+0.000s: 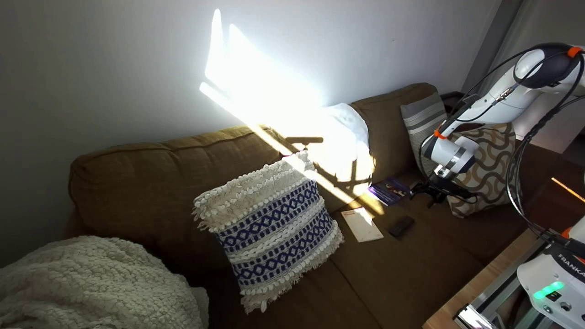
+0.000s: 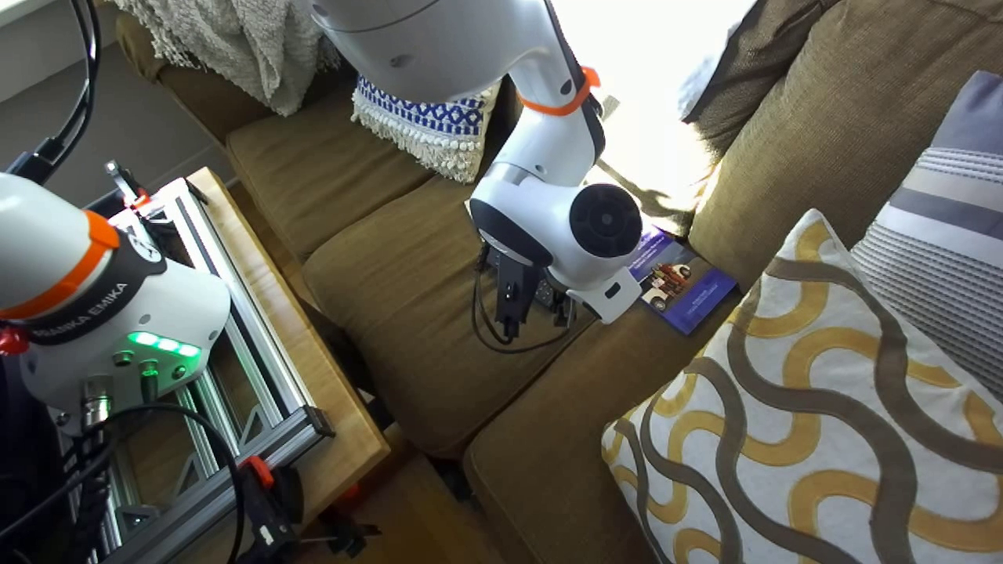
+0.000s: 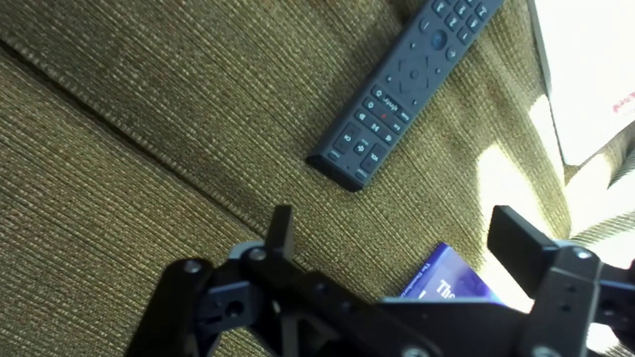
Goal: Move the blue book to the left
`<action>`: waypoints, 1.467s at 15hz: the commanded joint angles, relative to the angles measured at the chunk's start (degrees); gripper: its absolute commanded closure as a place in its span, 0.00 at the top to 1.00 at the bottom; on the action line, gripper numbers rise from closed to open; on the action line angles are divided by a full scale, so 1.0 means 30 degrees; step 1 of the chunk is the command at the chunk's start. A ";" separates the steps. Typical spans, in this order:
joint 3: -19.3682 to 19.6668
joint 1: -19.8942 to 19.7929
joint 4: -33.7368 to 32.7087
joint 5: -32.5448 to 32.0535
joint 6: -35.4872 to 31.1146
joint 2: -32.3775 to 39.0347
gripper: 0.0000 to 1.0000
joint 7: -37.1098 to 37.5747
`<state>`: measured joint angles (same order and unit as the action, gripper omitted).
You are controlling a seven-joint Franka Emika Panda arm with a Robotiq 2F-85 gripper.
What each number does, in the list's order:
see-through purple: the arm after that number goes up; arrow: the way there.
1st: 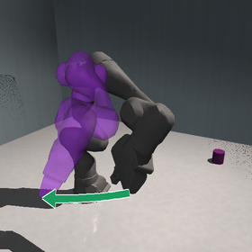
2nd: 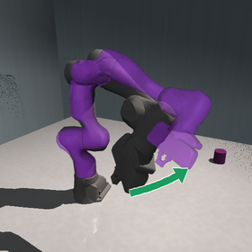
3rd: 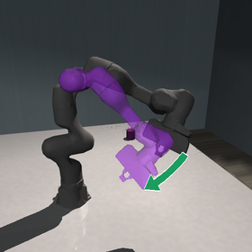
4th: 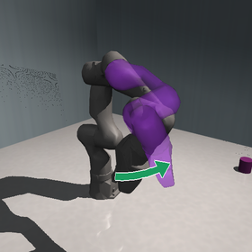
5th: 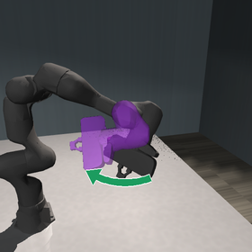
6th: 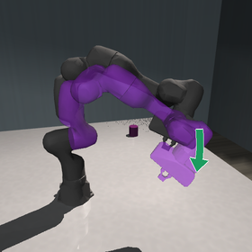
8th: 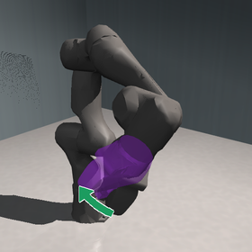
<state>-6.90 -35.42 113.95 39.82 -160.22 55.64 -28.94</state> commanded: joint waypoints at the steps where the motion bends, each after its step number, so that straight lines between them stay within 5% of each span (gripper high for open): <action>1: -0.0350 -0.0436 0.0045 -0.0780 -0.0173 0.0035 1.00 0.0523; 22: -0.2641 -0.2520 -1.2538 -0.0942 0.2866 0.9242 1.00 0.1961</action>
<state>-12.92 -40.64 83.39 37.61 -153.51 78.19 -23.98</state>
